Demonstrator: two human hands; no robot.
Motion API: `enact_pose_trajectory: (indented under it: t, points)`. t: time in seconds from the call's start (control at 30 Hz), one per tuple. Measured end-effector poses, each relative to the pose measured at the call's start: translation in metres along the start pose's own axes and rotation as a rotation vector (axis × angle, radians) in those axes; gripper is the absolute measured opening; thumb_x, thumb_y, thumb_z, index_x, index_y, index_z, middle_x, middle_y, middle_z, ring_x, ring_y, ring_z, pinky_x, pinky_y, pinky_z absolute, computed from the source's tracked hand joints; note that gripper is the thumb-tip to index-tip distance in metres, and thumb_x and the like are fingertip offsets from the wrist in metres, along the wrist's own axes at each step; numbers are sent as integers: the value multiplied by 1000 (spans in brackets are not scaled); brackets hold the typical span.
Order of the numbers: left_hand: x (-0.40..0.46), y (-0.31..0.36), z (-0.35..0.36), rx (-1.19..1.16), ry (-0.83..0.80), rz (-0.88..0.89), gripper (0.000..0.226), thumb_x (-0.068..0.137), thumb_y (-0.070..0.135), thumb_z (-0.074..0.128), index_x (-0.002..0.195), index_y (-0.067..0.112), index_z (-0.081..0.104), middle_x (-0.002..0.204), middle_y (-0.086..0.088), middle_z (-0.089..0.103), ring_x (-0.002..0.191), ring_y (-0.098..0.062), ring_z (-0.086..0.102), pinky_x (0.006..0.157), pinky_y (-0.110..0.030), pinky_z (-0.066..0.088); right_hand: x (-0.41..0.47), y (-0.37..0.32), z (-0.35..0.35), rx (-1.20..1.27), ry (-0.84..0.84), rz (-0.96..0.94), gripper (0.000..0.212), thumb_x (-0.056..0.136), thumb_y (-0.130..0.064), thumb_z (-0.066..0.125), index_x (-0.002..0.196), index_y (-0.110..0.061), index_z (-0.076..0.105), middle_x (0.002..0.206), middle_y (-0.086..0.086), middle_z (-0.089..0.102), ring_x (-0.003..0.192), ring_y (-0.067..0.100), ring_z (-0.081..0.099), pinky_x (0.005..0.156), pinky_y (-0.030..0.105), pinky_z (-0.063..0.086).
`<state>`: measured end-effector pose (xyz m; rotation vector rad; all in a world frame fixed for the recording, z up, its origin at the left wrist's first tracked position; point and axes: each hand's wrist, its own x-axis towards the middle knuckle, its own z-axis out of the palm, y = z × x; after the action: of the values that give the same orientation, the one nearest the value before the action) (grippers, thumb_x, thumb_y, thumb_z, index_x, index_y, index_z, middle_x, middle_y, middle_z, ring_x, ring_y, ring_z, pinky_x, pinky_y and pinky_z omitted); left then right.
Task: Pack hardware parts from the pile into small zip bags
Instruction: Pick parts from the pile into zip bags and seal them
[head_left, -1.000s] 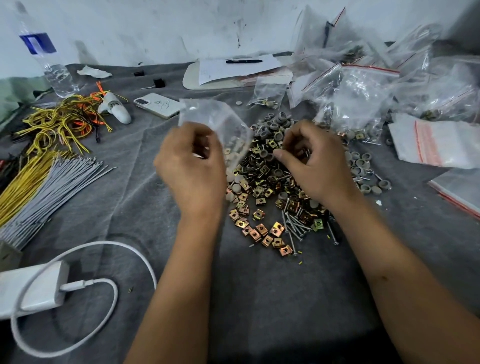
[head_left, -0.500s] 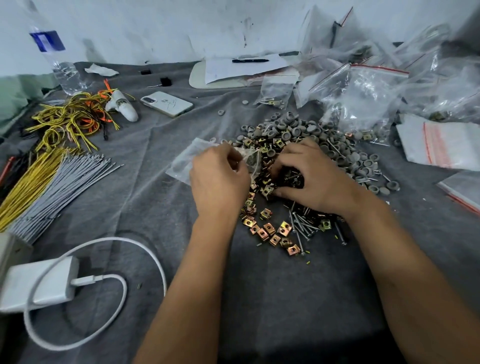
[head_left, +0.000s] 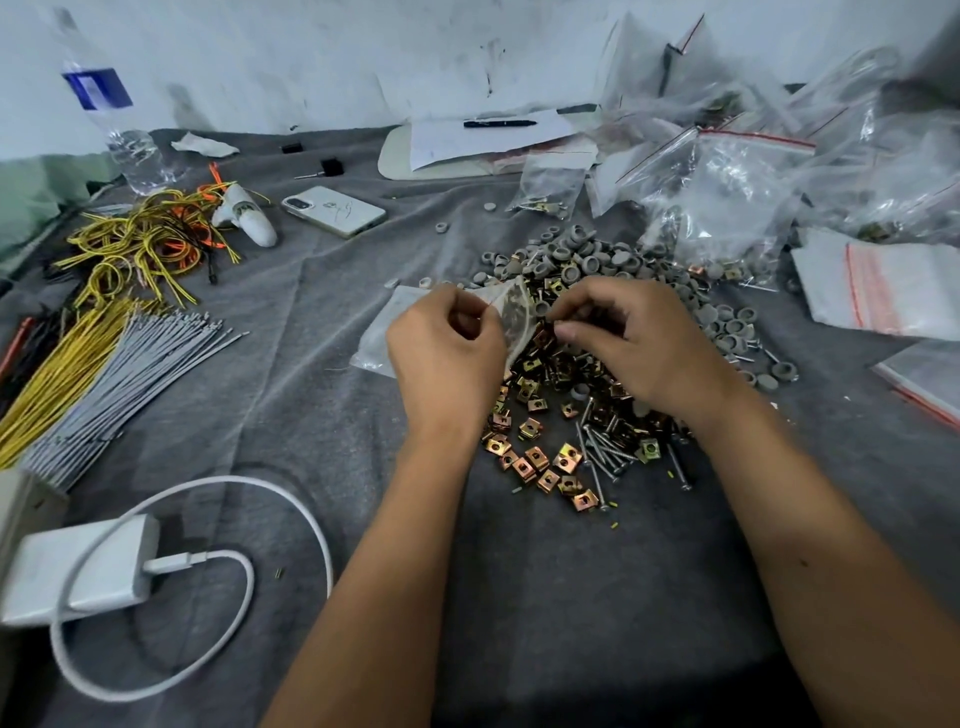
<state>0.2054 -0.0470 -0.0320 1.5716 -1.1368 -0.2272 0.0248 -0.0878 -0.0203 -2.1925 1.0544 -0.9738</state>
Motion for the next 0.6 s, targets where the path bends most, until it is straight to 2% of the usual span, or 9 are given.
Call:
enact_pose_trajectory:
  t: [0.17, 0.27, 0.37, 0.47, 0.6]
  points:
    - [-5, -2, 9, -4, -115, 140, 17, 85, 8, 70, 75, 22, 73, 64, 13, 66, 60, -2, 62, 56, -11, 44, 2, -1, 0, 129, 96, -40, 14, 96, -12, 70, 106, -17, 79, 89, -12, 76, 87, 2, 72, 79, 13, 51]
    - [-7, -3, 11, -12, -154, 183, 16, 84, 6, 70, 76, 19, 74, 65, 12, 66, 60, -3, 62, 56, -10, 43, 2, -2, -1, 196, 98, -13, 21, 95, -8, 71, 110, -20, 79, 98, -13, 77, 96, 1, 71, 83, 15, 52]
    - [-6, -4, 12, -15, -142, 190, 15, 84, 7, 70, 77, 20, 74, 65, 12, 66, 60, -4, 63, 56, -10, 44, 1, -3, -2, 238, 77, 3, 29, 93, 1, 70, 113, -18, 78, 103, -6, 77, 99, 4, 72, 84, 17, 55]
    - [-5, -5, 12, -26, -134, 186, 13, 85, 9, 71, 79, 19, 75, 66, 11, 67, 59, -3, 62, 56, -12, 44, 1, -3, -1, 291, 75, 10, 26, 91, 3, 71, 112, -12, 77, 100, 5, 77, 93, 8, 73, 78, 19, 57]
    - [-6, -2, 11, -18, -94, 184, 15, 85, 8, 70, 77, 20, 74, 65, 13, 66, 59, -3, 61, 56, -12, 44, 1, -3, -2, 266, 79, -10, 25, 92, 0, 71, 110, -17, 78, 99, -2, 78, 95, 7, 73, 82, 18, 55]
